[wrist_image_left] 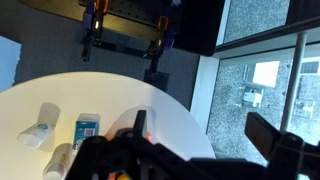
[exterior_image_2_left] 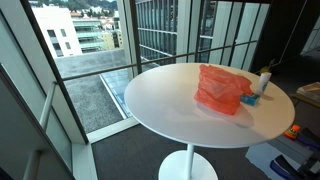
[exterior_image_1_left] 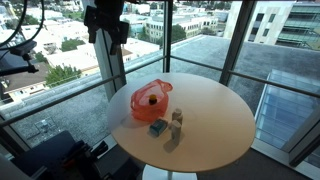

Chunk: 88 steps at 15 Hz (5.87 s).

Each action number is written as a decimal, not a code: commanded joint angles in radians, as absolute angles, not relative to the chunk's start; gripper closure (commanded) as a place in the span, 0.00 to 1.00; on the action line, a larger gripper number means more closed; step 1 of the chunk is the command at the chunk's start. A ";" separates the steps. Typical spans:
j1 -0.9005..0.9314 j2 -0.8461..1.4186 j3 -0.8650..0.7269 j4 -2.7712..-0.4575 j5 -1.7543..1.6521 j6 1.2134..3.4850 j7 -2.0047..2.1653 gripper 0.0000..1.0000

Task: Remove the bottle with a yellow label from the plastic bag and put it on the table.

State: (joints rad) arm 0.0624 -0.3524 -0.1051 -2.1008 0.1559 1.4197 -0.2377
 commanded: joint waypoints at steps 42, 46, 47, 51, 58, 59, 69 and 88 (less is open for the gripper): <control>0.003 0.039 -0.026 -2.231 0.053 2.299 -0.004 0.00; 0.002 0.072 -0.029 -2.237 0.034 2.332 0.005 0.00; 0.001 0.084 -0.029 -2.236 0.034 2.338 0.005 0.00; -0.001 0.129 -0.032 -2.233 0.034 2.388 0.002 0.00; 0.006 0.202 -0.023 -2.218 0.037 2.441 0.011 0.00; 0.009 0.211 -0.020 -2.215 0.037 2.446 0.013 0.00; 0.009 0.226 -0.007 -2.224 0.050 2.457 -0.002 0.00; 0.012 0.368 0.031 -2.114 0.073 2.585 -0.014 0.00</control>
State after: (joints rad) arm 0.0193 0.3256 0.0150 -2.1562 0.0543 2.5716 -0.0040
